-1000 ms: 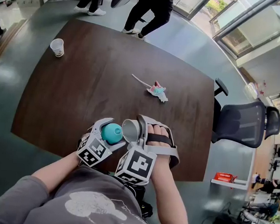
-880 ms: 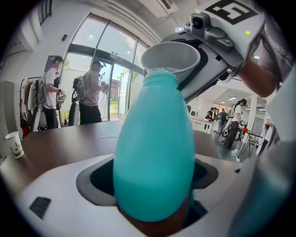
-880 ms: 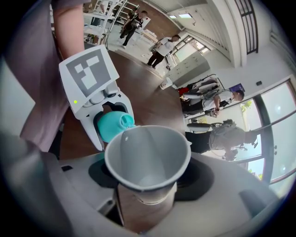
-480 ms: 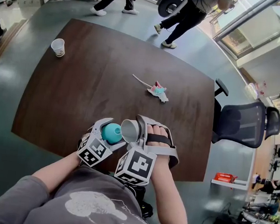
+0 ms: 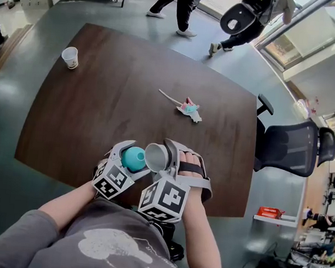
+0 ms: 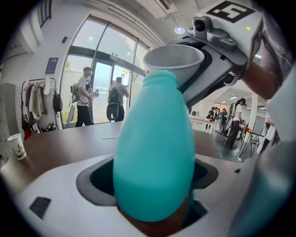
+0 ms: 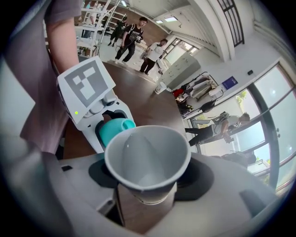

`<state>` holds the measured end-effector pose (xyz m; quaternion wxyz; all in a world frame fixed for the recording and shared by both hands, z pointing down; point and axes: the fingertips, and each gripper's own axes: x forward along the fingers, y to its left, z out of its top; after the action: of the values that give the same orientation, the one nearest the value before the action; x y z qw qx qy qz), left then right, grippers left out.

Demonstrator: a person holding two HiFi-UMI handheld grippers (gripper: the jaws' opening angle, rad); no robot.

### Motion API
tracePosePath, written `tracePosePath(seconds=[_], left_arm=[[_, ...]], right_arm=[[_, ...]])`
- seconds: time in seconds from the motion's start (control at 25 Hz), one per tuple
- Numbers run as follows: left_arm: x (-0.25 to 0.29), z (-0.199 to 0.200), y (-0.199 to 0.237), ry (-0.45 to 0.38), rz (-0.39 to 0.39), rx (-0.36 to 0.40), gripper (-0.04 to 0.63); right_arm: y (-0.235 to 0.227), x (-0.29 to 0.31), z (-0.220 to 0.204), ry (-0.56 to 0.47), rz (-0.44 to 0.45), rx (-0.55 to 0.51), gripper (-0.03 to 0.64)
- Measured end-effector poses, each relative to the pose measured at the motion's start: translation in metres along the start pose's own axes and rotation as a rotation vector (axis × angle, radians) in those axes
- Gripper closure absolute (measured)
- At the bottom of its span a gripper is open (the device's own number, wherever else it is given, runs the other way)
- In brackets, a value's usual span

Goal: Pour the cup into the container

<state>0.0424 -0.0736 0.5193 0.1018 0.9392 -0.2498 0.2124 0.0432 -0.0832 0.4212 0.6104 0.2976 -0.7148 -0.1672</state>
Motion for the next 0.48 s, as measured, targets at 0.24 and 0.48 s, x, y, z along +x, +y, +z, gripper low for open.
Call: tracePosePath(seconds=[0.24,0.48], left_arm=[[-0.0018,0.0013,0.0006,-0.006,0.001,0.004,0.163],[-0.0041,0.002,0.0023,-0.014,0.012,0.001,0.163]], right_arm=[[0.0045,-0.0021,0.0067,-0.07,0.058,0.129,0.325],[0.0042,-0.0077,0.0105,-0.193,0.106,0.318,0.325]])
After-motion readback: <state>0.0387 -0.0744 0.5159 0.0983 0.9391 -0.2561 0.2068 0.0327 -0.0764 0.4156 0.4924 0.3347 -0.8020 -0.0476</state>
